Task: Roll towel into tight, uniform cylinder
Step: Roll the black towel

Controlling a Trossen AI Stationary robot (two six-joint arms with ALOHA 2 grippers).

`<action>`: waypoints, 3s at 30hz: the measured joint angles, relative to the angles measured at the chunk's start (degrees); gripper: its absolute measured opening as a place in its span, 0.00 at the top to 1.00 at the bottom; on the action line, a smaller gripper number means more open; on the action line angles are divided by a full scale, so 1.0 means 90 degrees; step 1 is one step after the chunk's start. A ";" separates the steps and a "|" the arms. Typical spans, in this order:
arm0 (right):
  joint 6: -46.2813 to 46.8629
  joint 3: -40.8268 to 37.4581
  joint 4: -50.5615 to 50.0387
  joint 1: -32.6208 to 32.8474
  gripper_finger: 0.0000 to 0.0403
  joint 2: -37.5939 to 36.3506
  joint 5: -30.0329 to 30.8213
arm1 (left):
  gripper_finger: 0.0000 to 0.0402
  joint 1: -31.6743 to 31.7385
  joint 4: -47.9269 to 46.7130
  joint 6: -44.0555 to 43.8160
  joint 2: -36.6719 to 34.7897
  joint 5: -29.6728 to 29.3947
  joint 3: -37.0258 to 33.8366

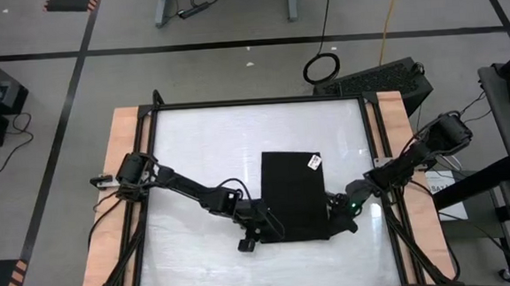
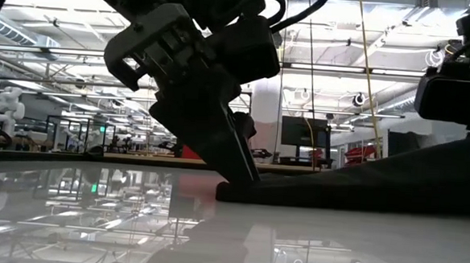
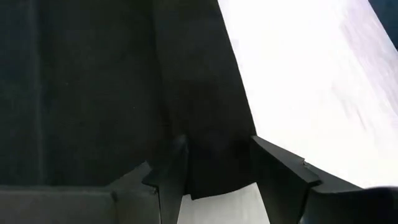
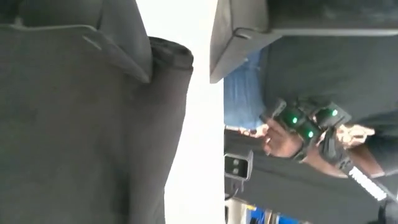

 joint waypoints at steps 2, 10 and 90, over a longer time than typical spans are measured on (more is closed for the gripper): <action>-0.0078 0.0000 -0.0086 0.0070 0.59 -0.0087 -0.0030 | 0.55 -0.0003 0.0000 0.0001 0.0000 0.0010 0.0000; -0.0570 0.0002 -0.0813 0.0270 0.57 -0.0731 -0.0053 | 0.55 -0.0001 -0.0007 0.0009 0.0000 0.0162 -0.0005; -0.5446 0.1276 -0.5139 -0.2641 0.44 -0.2697 0.1477 | 0.55 0.0770 -0.0563 0.0567 -0.0359 0.0484 0.0805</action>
